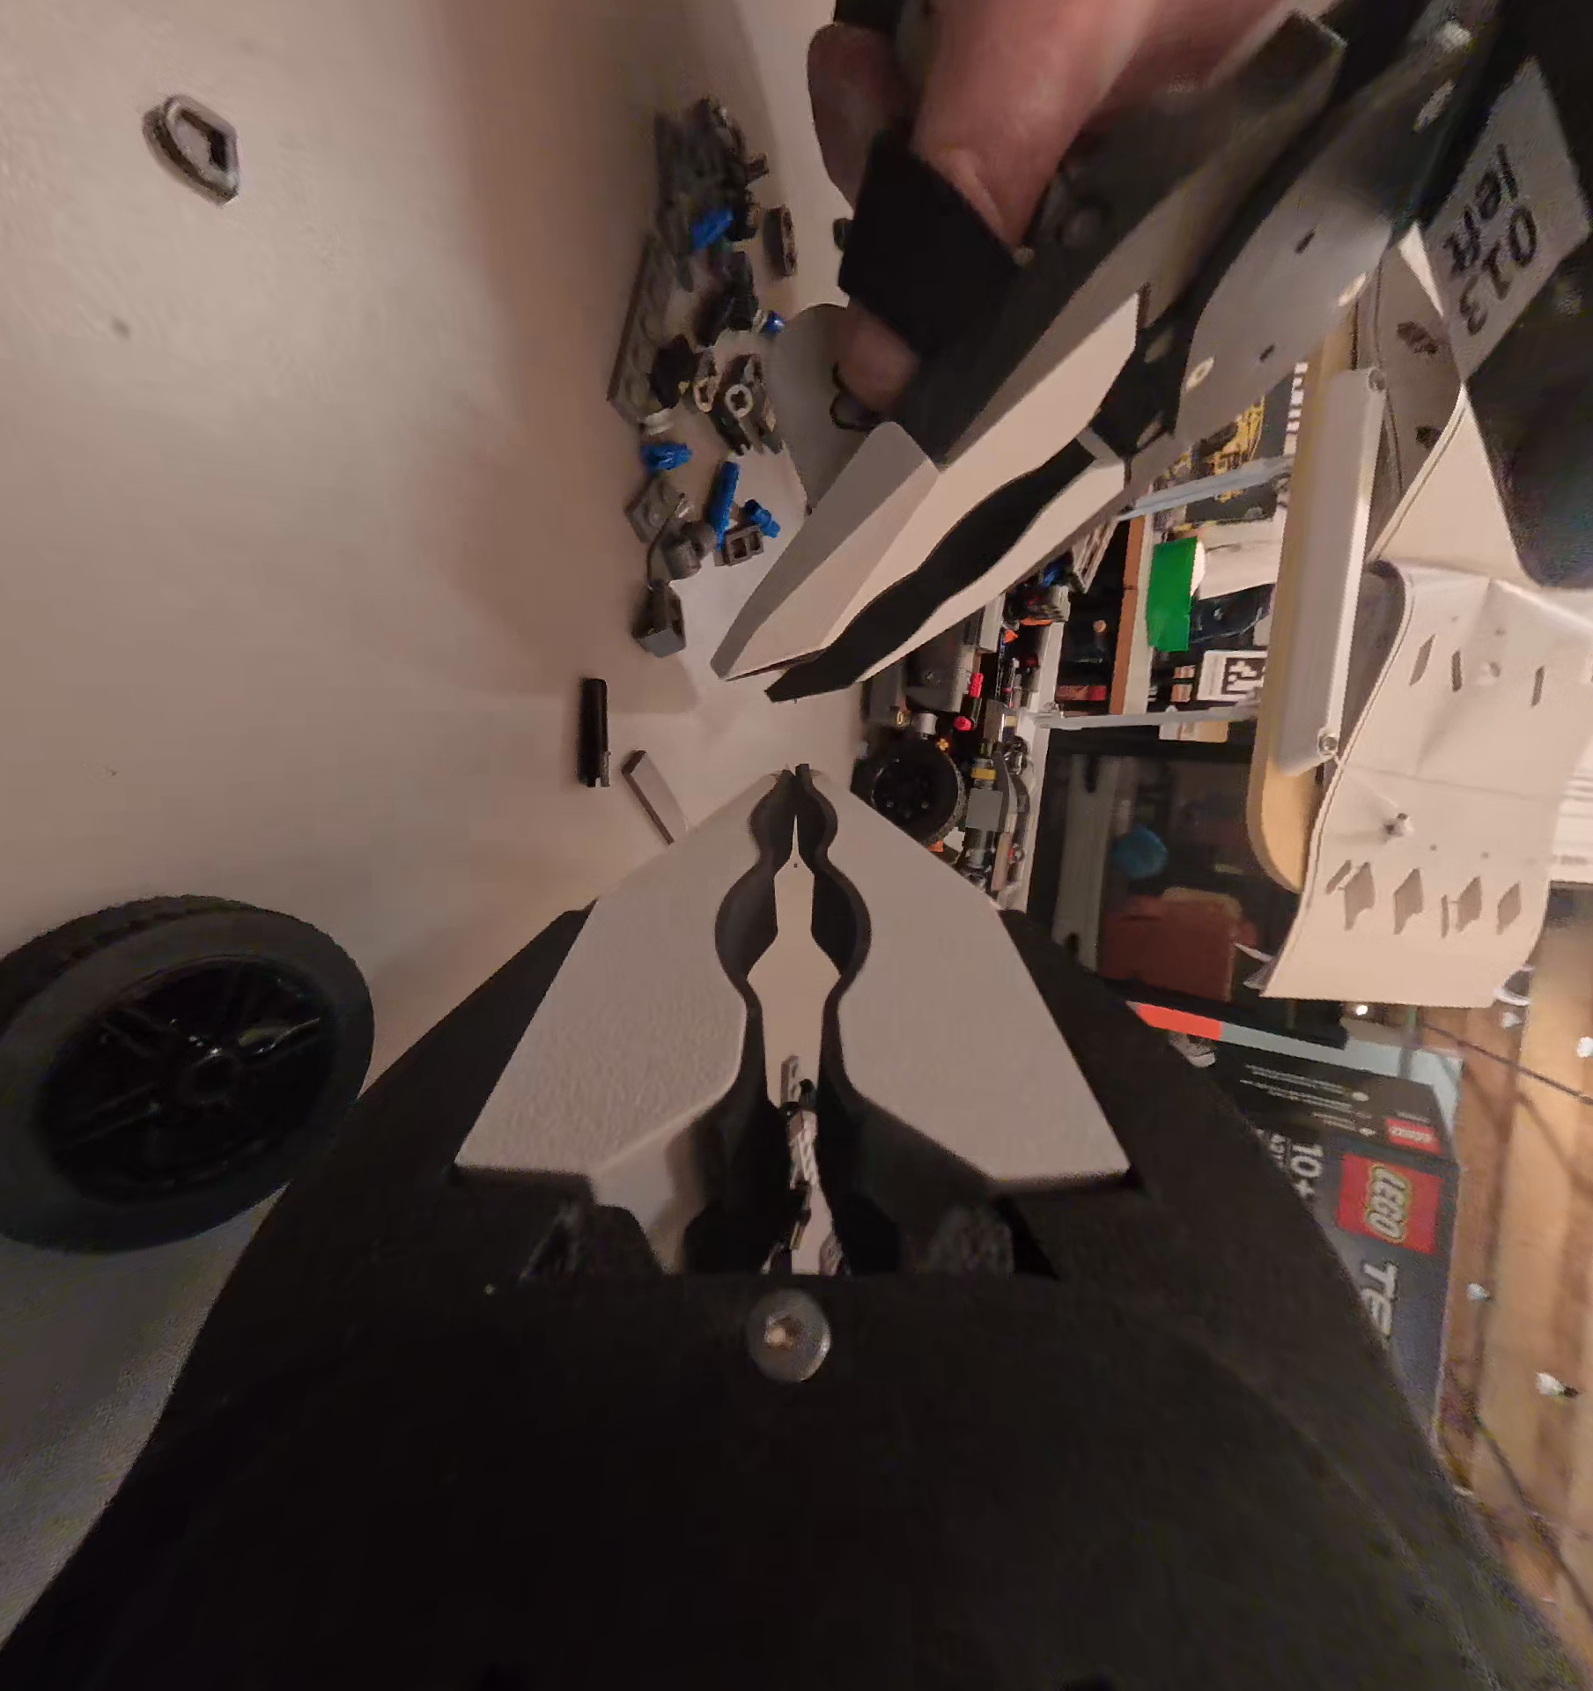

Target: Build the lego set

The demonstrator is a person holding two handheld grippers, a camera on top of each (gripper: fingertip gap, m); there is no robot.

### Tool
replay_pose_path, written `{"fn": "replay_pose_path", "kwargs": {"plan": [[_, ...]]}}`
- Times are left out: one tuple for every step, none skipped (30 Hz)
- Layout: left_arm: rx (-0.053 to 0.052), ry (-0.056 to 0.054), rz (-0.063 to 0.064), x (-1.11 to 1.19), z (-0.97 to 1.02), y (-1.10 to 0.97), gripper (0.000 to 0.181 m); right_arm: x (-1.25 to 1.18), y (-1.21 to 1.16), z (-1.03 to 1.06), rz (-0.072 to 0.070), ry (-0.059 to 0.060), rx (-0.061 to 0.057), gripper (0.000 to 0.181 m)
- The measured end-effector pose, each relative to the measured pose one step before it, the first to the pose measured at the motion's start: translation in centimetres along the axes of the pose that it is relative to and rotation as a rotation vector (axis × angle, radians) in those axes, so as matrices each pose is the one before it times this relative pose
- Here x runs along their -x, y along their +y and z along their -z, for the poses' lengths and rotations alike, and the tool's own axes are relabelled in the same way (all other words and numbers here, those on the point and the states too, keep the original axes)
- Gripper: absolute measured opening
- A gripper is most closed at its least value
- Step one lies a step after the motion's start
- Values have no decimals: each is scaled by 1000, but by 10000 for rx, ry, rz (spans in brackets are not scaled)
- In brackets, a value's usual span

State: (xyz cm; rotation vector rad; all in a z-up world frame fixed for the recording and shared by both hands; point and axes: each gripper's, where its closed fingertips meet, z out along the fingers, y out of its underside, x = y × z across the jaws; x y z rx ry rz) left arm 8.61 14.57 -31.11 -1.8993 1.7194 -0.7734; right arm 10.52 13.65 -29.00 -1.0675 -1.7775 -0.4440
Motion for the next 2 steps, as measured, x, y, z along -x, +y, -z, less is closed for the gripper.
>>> {"fn": "replay_pose_path", "kwargs": {"plan": [[40,69,-84,-105,-181,105,28,223,187,-135,179,14,58,0],[60,31,-104,-43,-219,151,28,196,120,-124,192,36,6,0]]}}
